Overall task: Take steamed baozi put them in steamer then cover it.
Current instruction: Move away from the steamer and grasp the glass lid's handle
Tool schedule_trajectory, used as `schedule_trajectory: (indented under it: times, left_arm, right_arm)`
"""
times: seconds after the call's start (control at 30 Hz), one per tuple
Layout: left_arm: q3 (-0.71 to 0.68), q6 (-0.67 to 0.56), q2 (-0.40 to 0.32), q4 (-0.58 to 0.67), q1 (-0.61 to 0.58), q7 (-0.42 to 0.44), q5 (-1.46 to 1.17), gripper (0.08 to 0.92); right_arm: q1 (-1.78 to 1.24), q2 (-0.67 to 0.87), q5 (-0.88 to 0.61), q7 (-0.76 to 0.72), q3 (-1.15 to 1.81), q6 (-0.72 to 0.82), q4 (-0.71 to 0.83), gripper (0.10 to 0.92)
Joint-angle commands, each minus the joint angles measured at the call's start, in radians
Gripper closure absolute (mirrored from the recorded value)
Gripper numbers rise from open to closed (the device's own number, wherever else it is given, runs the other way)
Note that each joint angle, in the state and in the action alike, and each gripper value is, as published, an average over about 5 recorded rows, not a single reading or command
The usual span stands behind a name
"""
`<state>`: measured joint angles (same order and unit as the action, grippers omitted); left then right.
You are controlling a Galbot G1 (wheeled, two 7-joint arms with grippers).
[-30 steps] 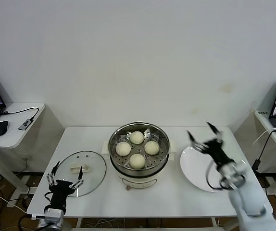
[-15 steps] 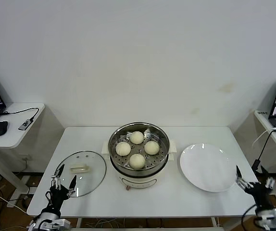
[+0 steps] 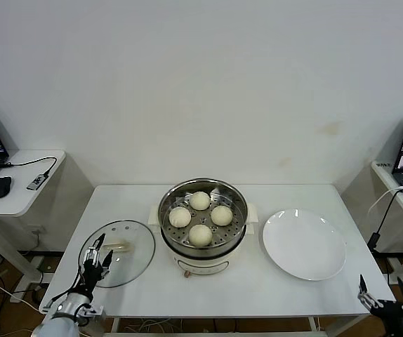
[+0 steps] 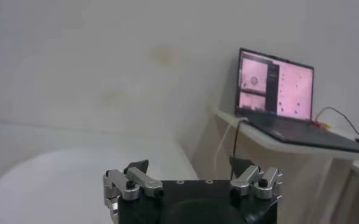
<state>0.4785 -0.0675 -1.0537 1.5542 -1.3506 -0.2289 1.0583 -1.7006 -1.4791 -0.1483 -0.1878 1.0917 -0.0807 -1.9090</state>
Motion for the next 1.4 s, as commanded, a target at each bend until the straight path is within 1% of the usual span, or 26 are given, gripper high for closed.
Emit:
schedule_trajectory:
  times: [0.03, 0.8, 0.9, 1.13, 1.4]
  left_arm:
    - [-0.041, -0.002, -0.001, -0.129, 0.136, 0.015, 0.077, 0.177]
    - [-0.088, 0.001, -0.025, -0.235, 0.240, 0.023, 0.078, 0.186]
    - [-0.091, -0.001, -0.025, -0.245, 0.244, 0.027, 0.078, 0.238]
    - [-0.093, -0.008, -0.030, -0.265, 0.251, 0.028, 0.072, 0.442]
    - [-0.086, -0.021, -0.036, -0.276, 0.246, -0.025, 0.028, 0.667]
  right_arm:
    - [-0.033, -0.028, 0.031, -0.004, 0.026, -0.007, 0.012, 0.203]
    - [-0.032, -0.034, 0.058, -0.012, 0.003, -0.046, 0.052, 0.203]
    - [-0.030, -0.037, 0.059, -0.012, -0.003, -0.046, 0.053, 0.203]
    - [-0.025, -0.046, 0.071, -0.012, -0.023, -0.047, 0.060, 0.203]
    - [-0.025, -0.046, 0.071, -0.012, -0.034, -0.051, 0.052, 0.203]
